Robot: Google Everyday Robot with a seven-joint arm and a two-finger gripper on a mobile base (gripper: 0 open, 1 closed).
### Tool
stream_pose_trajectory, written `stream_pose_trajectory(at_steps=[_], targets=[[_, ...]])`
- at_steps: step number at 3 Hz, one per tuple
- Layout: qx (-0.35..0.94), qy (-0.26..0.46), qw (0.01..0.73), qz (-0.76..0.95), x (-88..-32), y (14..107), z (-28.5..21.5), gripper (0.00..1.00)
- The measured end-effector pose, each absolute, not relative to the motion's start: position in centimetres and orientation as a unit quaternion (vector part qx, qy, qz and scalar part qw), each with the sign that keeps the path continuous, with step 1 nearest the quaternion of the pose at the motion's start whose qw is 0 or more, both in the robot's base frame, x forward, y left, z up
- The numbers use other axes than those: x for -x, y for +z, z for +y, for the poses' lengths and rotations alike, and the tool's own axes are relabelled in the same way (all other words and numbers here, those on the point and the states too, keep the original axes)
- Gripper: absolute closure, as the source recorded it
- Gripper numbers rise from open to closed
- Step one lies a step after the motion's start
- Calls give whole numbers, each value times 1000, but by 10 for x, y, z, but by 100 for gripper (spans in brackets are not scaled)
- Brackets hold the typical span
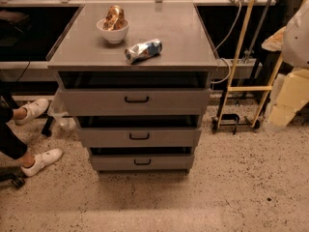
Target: Open bottom drawer
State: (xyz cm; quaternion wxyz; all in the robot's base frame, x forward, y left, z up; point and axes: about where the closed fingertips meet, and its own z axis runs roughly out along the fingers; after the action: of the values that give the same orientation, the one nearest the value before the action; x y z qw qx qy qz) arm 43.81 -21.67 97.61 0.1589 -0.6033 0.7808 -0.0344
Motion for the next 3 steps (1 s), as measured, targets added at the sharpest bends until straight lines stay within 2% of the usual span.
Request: stream_pose_trajectory(at_steps=[2, 3], targets=[[632, -16, 164, 758, -434, 960, -211, 0], [677, 11, 178, 714, -424, 907, -199, 0]])
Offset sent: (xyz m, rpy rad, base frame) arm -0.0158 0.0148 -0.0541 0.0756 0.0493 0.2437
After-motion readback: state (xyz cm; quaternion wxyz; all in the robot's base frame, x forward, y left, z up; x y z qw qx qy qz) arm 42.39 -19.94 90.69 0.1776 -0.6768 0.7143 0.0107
